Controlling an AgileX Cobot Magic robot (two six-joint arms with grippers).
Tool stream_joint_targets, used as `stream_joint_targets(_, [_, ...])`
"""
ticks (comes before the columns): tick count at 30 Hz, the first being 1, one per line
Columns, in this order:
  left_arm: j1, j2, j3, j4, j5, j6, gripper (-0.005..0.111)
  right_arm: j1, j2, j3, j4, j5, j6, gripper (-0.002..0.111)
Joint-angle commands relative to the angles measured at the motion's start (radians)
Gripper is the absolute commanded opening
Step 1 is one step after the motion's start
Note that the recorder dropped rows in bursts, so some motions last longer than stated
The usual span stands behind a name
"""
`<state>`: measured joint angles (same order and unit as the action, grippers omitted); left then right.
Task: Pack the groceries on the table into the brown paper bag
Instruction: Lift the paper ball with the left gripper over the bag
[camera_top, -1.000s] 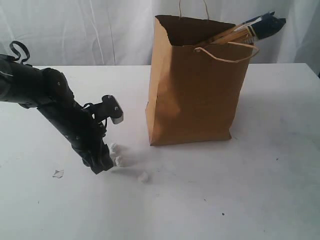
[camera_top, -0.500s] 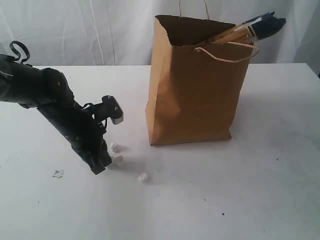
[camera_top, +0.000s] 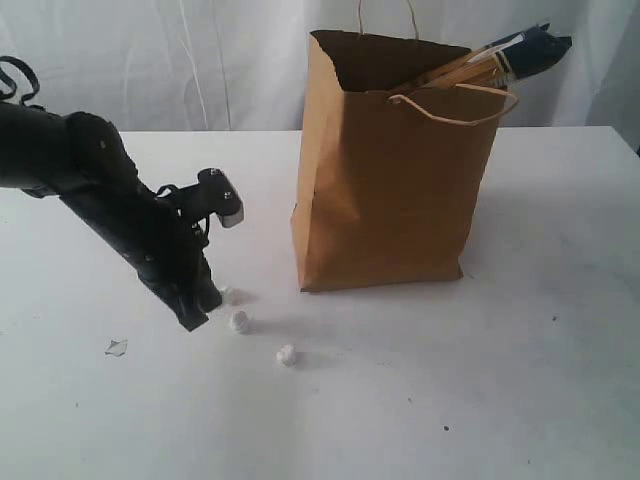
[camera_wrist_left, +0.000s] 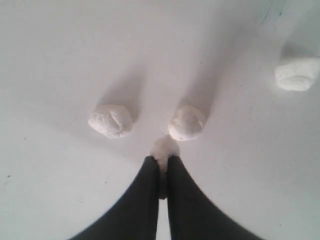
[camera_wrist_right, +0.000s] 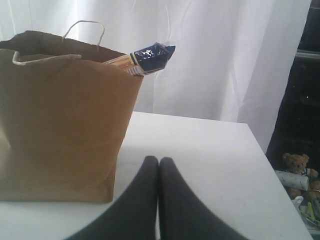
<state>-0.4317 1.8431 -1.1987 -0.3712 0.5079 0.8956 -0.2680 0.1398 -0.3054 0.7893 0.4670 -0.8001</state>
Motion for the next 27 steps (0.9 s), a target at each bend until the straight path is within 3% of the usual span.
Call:
stream_joint_targets(1, [0.002, -0.081, 0.001, -0.007, 0.067, -0.025, 0.000, 0.000, -0.004, 0.006, 0.005, 0.001, 0.005, 0.000])
stream_joint_targets(10, [0.002, -0.290, -0.032, -0.050, 0.141, -0.111, 0.000, 0.000, -0.004, 0.006, 0.005, 0.001, 0.005, 0.000])
stream_joint_targets(15, [0.002, -0.400, -0.082, -0.294, 0.035, -0.012, 0.000, 0.000, -0.004, 0.006, 0.005, 0.001, 0.005, 0.000])
stream_joint_targets(16, [0.002, -0.433, -0.082, -0.510, -0.040, 0.146, 0.000, 0.000, -0.004, 0.006, 0.005, 0.001, 0.005, 0.000])
stream_joint_targets(17, [0.002, -0.443, -0.082, -0.612, -0.059, 0.249, 0.000, 0.000, -0.004, 0.006, 0.005, 0.001, 0.005, 0.000])
stream_joint_targets(18, [0.002, -0.457, -0.082, -0.880, -0.067, 0.490, 0.000, 0.000, -0.004, 0.006, 0.005, 0.001, 0.005, 0.000])
stream_joint_targets(19, [0.002, -0.457, -0.082, -1.017, -0.053, 0.586, 0.000, 0.000, -0.004, 0.006, 0.005, 0.001, 0.005, 0.000])
stream_joint_targets(20, [0.002, -0.449, -0.082, -1.232, 0.013, 0.794, 0.000, 0.000, -0.006, 0.006, 0.005, 0.001, 0.005, 0.000])
stream_joint_targets(22, [0.002, -0.412, -0.082, -1.373, 0.051, 0.940, 0.000, 0.000, -0.006, 0.006, 0.005, 0.001, 0.005, 0.000])
stream_joint_targets(27, [0.002, -0.296, -0.086, -1.373, 0.149, 1.104, 0.000, 0.000, -0.006, 0.006, 0.005, 0.001, -0.009, 0.000])
